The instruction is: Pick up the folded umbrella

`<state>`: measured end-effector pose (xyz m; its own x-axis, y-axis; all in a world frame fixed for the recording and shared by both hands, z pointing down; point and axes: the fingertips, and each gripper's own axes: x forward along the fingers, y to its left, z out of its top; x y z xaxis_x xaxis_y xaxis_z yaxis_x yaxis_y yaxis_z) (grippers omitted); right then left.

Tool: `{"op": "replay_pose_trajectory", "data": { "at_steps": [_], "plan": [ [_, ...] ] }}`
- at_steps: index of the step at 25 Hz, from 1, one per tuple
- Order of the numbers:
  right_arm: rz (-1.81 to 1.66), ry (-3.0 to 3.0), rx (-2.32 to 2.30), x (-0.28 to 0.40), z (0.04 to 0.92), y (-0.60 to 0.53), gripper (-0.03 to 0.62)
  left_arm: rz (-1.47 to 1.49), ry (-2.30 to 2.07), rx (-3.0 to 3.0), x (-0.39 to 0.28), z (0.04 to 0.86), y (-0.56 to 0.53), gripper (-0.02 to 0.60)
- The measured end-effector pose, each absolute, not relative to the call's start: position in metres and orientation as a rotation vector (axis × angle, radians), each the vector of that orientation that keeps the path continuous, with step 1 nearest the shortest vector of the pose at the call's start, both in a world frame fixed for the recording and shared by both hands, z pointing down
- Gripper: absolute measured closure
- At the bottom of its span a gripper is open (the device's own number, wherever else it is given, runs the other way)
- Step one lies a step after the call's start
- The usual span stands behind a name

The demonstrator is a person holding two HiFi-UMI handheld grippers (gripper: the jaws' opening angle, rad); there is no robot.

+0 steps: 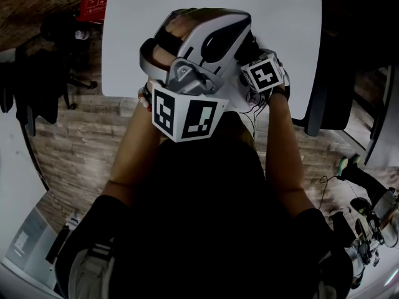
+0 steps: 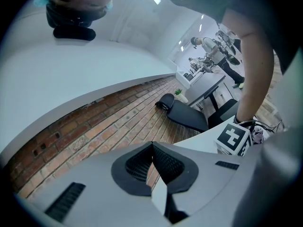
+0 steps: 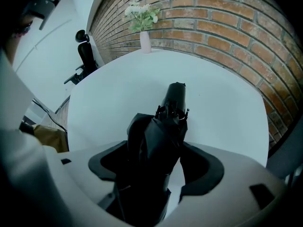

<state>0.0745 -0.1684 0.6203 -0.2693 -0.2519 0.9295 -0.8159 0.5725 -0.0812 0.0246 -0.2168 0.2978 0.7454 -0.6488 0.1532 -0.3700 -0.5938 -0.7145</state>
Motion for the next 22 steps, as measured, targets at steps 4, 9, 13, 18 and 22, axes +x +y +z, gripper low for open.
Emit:
{"op": "replay_pose_trajectory", "data": {
  "at_steps": [4, 9, 13, 18, 22],
  "plan": [
    [0.698, -1.819, 0.89, 0.0746, 0.6188, -0.1698, 0.267, -0.526, 0.768, -2.256, 0.0249, 0.2954, -0.2163, 0.569],
    [0.717, -1.786, 0.924, 0.0766, 0.6155, -0.1736, 0.338, -0.502, 0.766, -2.258, 0.0232, 0.2938, -0.2161, 0.569],
    [0.727, -1.791, 0.938, 0.0771, 0.6141, -0.1747, 0.358, -0.509, 0.761, -2.245, 0.024, 0.2944, -0.2157, 0.569],
    [0.71, -1.795, 0.925, 0.0776, 0.6117, -0.1778, 0.358, -0.513, 0.767, -2.245, 0.026, 0.2954, -0.2161, 0.569],
    [0.729, -1.781, 0.93, 0.0807, 0.6173, -0.1732, 0.361, -0.529, 0.773, -2.25, 0.025, 0.2995, -0.2191, 0.569]
  ]
}}
